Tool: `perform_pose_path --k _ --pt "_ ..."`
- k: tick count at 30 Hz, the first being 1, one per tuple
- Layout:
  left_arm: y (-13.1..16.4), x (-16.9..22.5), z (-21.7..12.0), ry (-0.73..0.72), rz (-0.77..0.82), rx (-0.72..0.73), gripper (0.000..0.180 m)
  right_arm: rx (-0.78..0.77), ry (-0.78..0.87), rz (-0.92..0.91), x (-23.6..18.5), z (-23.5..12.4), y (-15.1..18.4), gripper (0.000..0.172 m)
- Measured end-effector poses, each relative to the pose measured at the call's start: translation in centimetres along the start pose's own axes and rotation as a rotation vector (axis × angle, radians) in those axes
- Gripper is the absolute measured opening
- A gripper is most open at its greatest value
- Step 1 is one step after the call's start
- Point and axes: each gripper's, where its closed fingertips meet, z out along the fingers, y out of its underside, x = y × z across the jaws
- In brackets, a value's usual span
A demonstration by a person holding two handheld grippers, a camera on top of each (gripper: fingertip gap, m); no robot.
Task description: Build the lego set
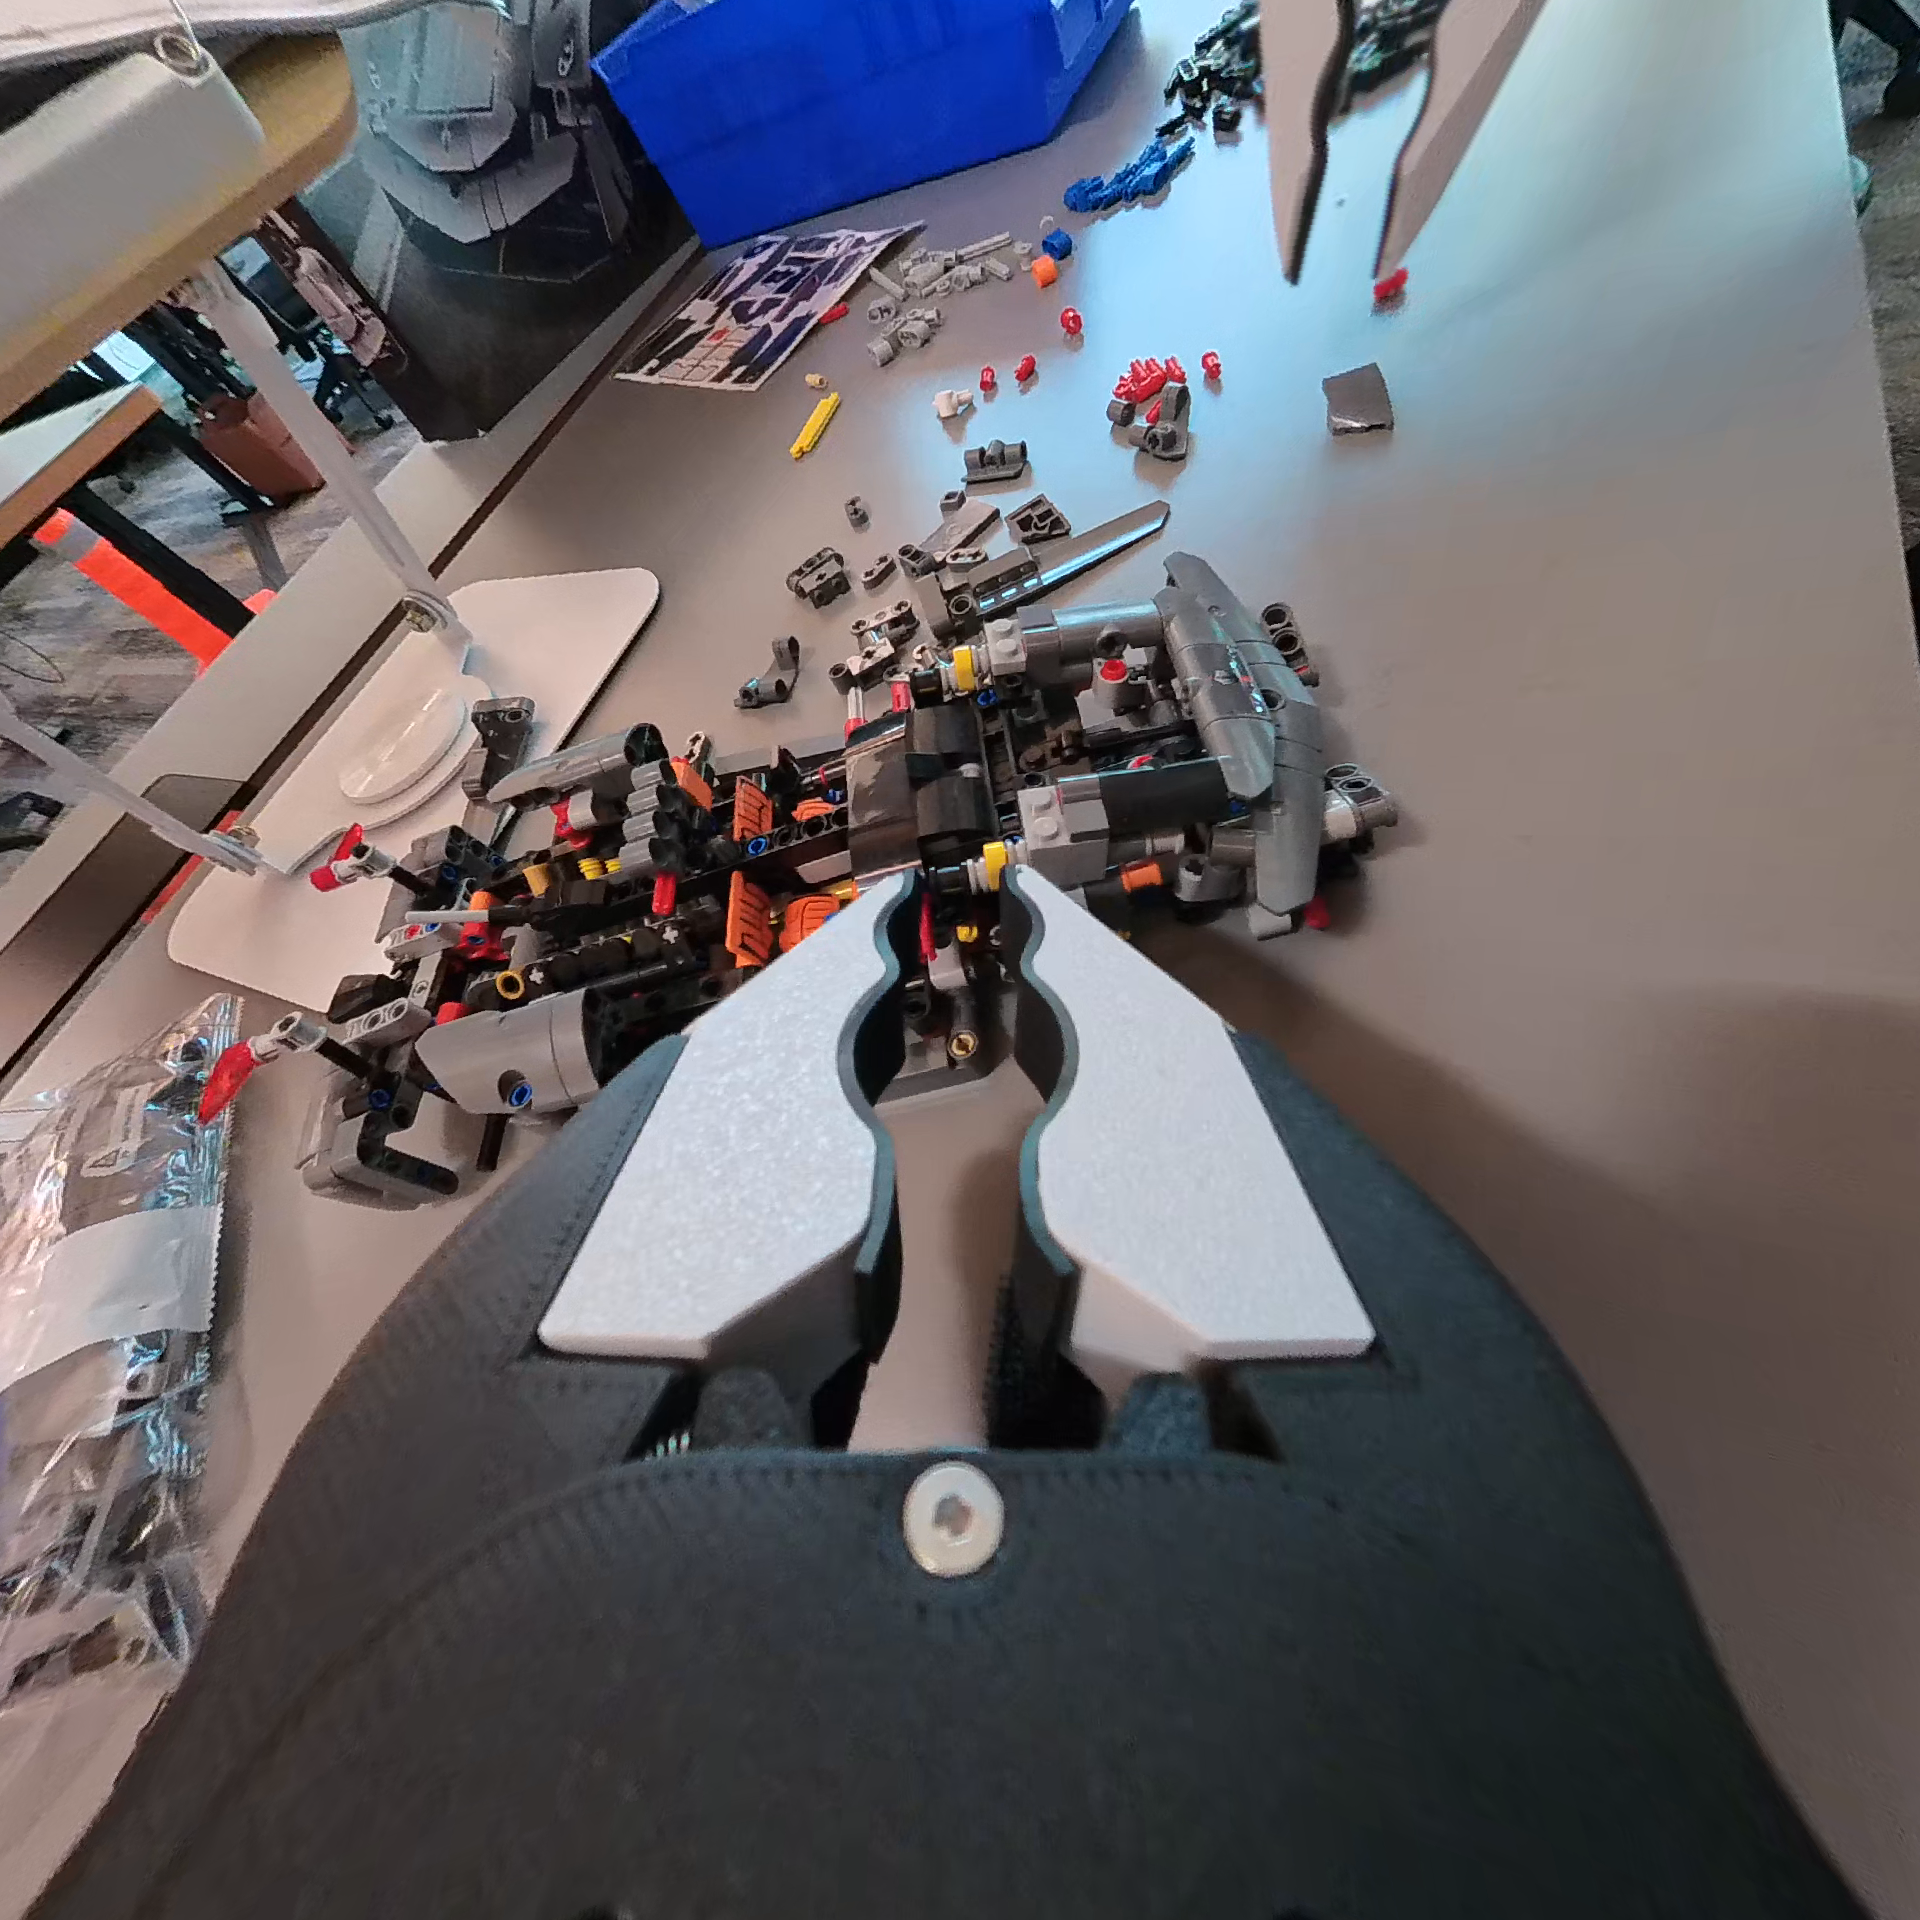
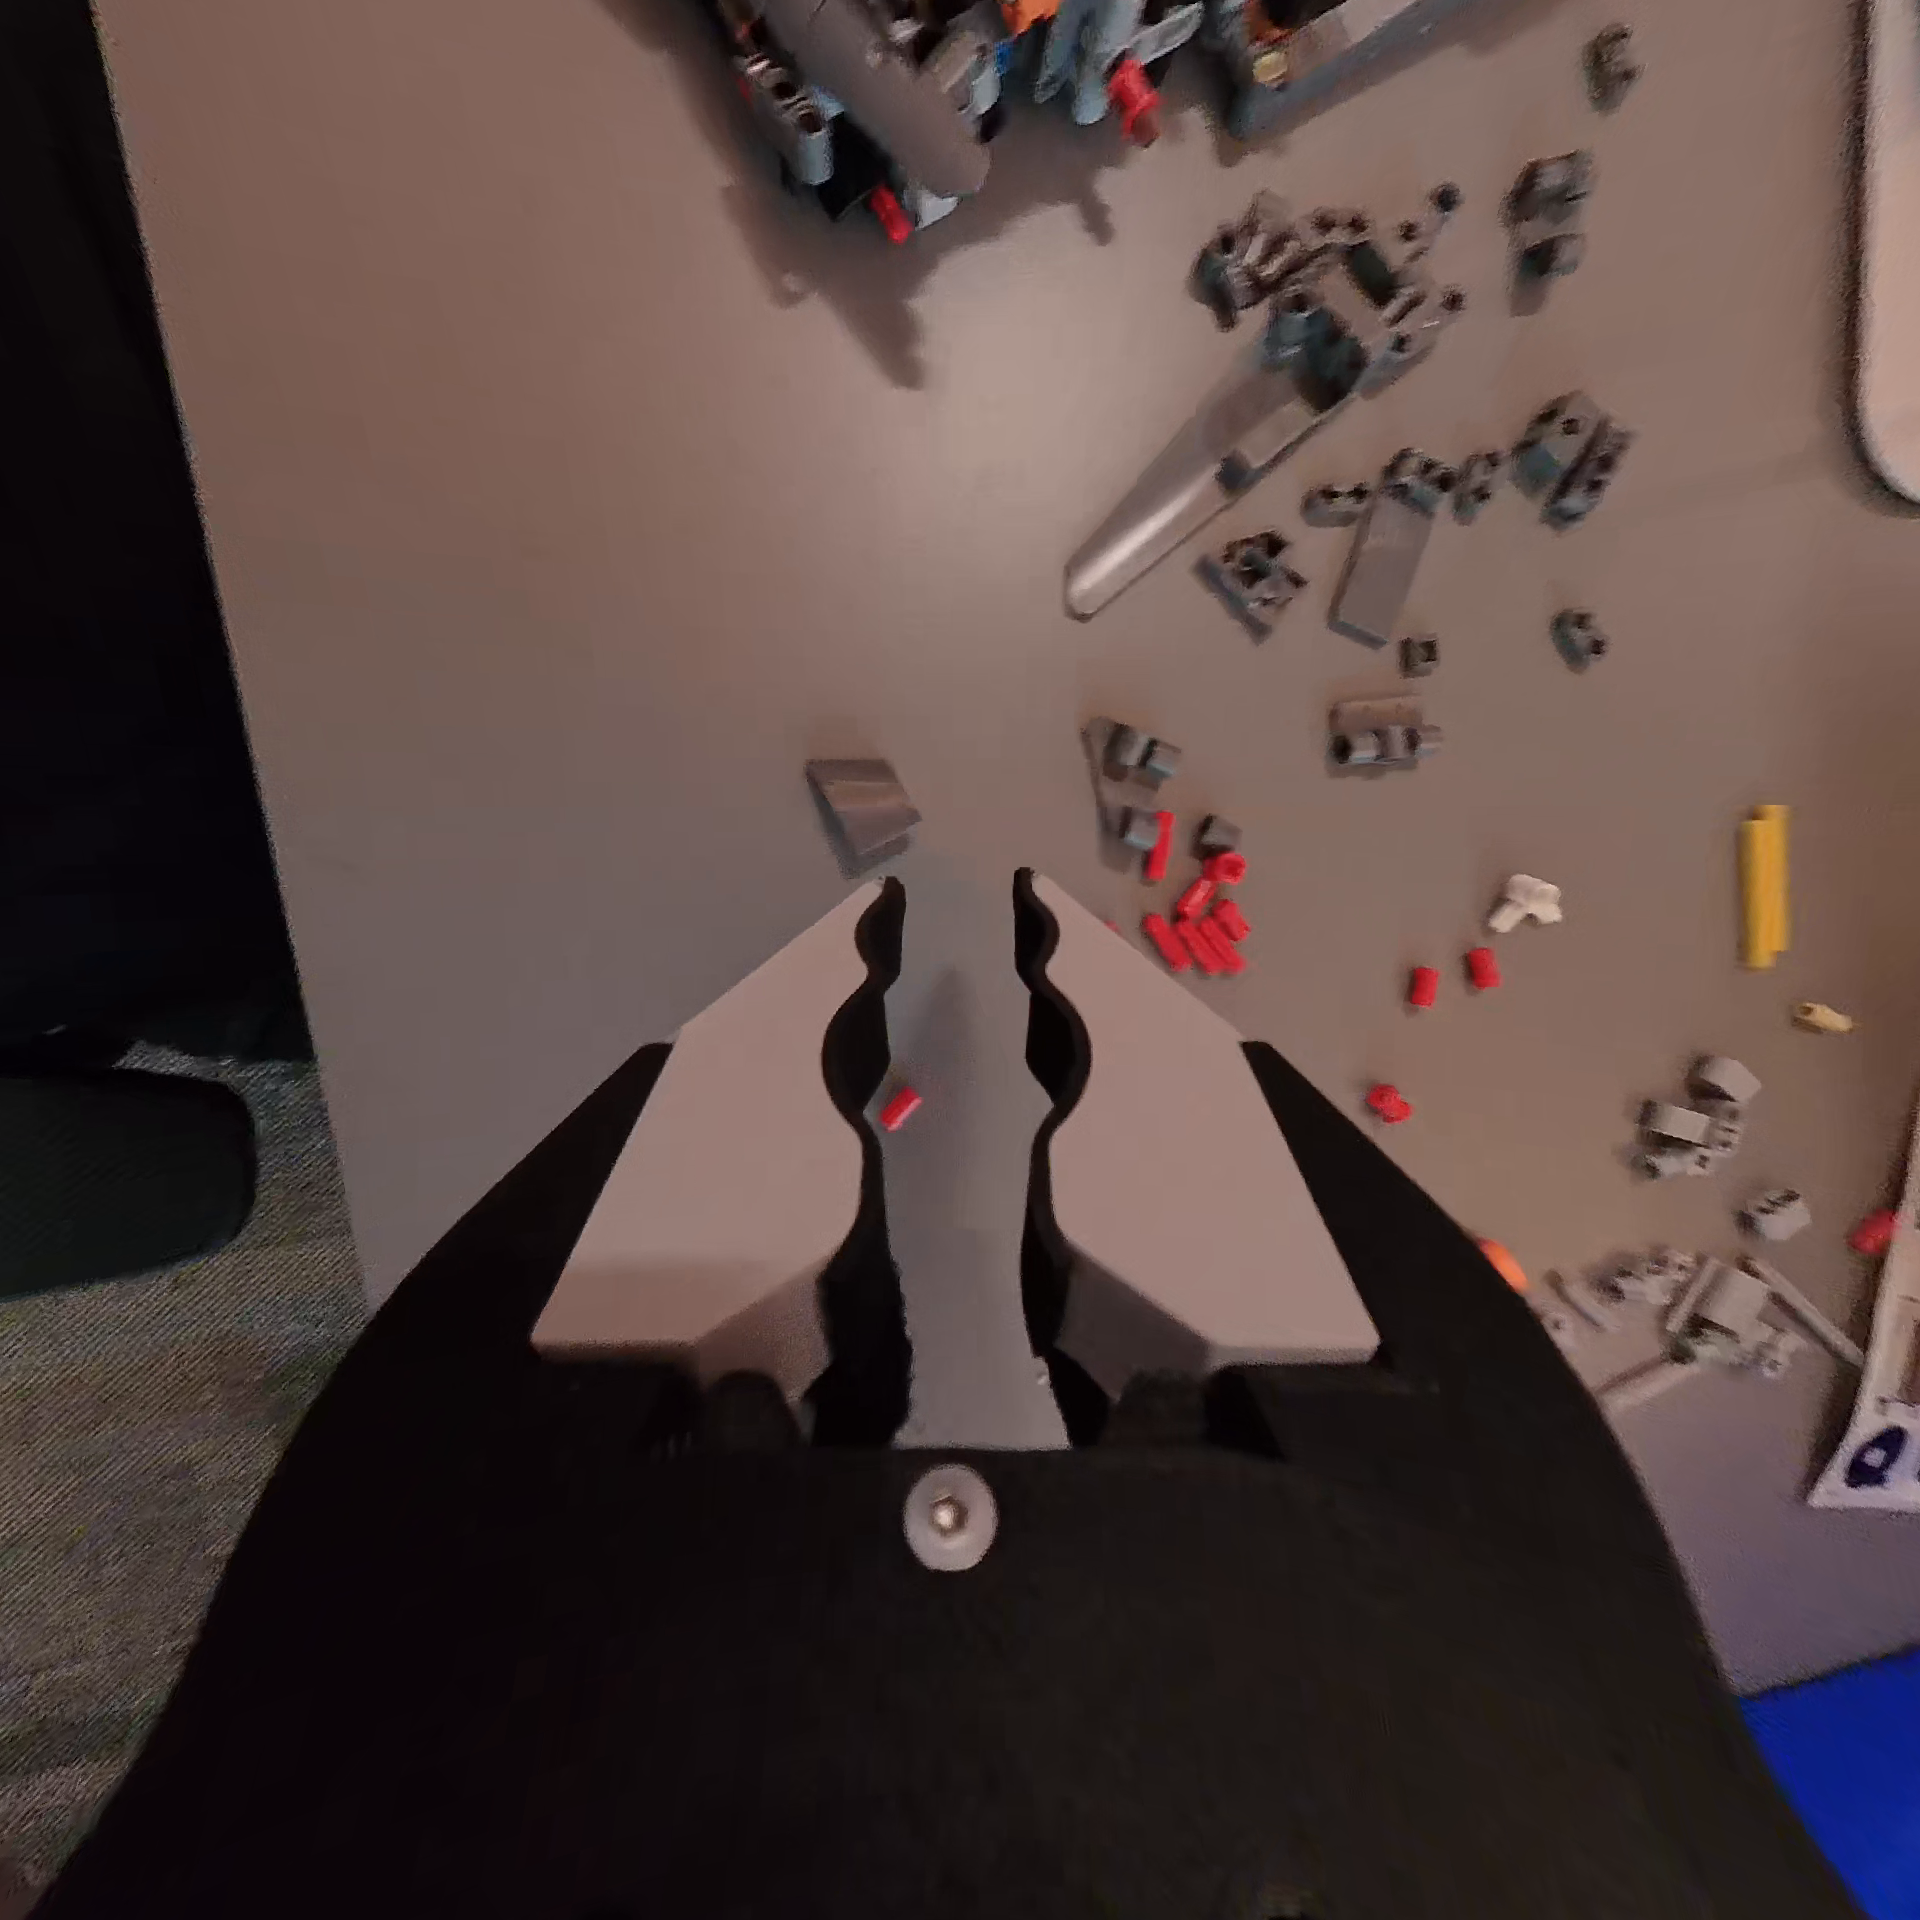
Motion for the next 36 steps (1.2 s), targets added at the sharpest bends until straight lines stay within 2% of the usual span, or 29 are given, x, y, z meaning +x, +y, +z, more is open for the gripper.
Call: perform_pose_path --k 1,8,14,26,36 --pt "0.0 -0.1 0.0 -0.003 0.001 0.002 0.012 0.01 0.021 0.0 0.6 -0.2 -0.2 0.019" --pt "0.0 -0.5 -0.4 -0.028 0.001 0.008 0.011 0.035 0.139 -0.012 5.2 0.1 -1.9 0.02" --pt "0.2 -0.8 -0.7 -0.045 0.0 0.008 0.011 0.01 0.16 0.009 8.3 1.7 -2.5 0.022" --pt "0.4 -1.1 -0.7 -0.052 -0.008 0.008 0.011 0.094 -0.012 -0.027 6.9 4.3 -6.3 0.024" --pt "0.5 -1.5 -0.7 -0.069 -0.015 0.005 0.01 0.123 0.022 -0.091 8.5 7.3 -9.6 0.021"
